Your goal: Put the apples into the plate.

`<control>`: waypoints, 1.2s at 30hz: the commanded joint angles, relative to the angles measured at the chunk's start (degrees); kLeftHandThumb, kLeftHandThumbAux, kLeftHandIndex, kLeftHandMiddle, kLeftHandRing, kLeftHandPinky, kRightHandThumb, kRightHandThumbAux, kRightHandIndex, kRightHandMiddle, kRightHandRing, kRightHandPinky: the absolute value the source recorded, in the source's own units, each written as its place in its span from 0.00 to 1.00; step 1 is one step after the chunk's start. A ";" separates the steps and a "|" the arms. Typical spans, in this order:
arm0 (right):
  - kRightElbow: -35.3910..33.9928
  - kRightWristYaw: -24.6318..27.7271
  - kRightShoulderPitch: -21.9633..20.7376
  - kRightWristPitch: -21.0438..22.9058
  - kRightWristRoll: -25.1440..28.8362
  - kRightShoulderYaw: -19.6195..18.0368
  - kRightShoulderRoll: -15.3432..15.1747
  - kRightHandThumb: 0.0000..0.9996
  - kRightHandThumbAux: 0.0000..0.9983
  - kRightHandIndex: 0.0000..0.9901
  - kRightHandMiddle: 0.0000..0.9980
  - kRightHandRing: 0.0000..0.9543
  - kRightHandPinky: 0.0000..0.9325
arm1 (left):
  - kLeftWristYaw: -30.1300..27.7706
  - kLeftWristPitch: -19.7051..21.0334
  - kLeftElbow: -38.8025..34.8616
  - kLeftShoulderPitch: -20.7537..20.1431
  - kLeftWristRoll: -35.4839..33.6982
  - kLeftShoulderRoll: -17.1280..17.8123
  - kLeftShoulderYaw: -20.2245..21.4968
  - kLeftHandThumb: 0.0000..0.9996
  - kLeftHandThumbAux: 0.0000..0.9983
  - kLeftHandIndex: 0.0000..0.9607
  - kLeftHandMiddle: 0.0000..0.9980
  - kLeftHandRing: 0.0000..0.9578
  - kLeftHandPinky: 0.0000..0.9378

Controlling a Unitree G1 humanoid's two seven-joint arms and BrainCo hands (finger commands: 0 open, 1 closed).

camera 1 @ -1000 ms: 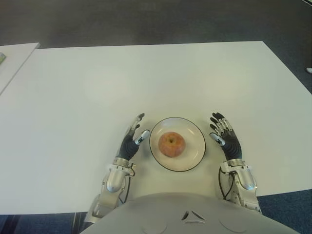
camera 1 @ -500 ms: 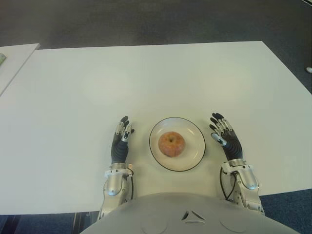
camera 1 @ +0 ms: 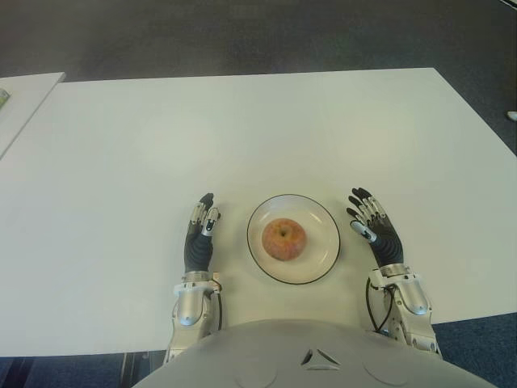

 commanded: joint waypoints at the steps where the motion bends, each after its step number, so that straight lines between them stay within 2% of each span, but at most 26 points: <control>1: 1.41 -0.01 1.86 3.31 -0.24 0.19 0.02 0.15 0.60 0.08 0.09 0.07 0.10 | 0.70 1.93 3.50 1.33 0.07 -0.78 0.52 0.00 0.31 0.11 0.10 0.08 0.10; 11: 0.24 -0.14 2.26 3.34 -0.71 0.20 -0.11 0.14 0.59 0.07 0.08 0.06 0.11 | 0.50 0.98 4.43 1.74 0.60 -0.95 0.35 0.00 0.32 0.14 0.11 0.08 0.10; 27: -1.97 -0.65 3.70 3.86 -0.79 1.05 0.87 0.15 0.59 0.08 0.08 0.06 0.11 | -0.85 1.88 1.65 4.05 0.39 0.25 0.22 0.00 0.35 0.08 0.11 0.10 0.12; 36: -2.92 -1.41 4.05 4.84 -1.09 1.61 0.85 0.15 0.58 0.08 0.09 0.07 0.09 | -1.84 1.61 0.71 4.61 0.21 0.67 0.29 0.00 0.36 0.10 0.13 0.11 0.13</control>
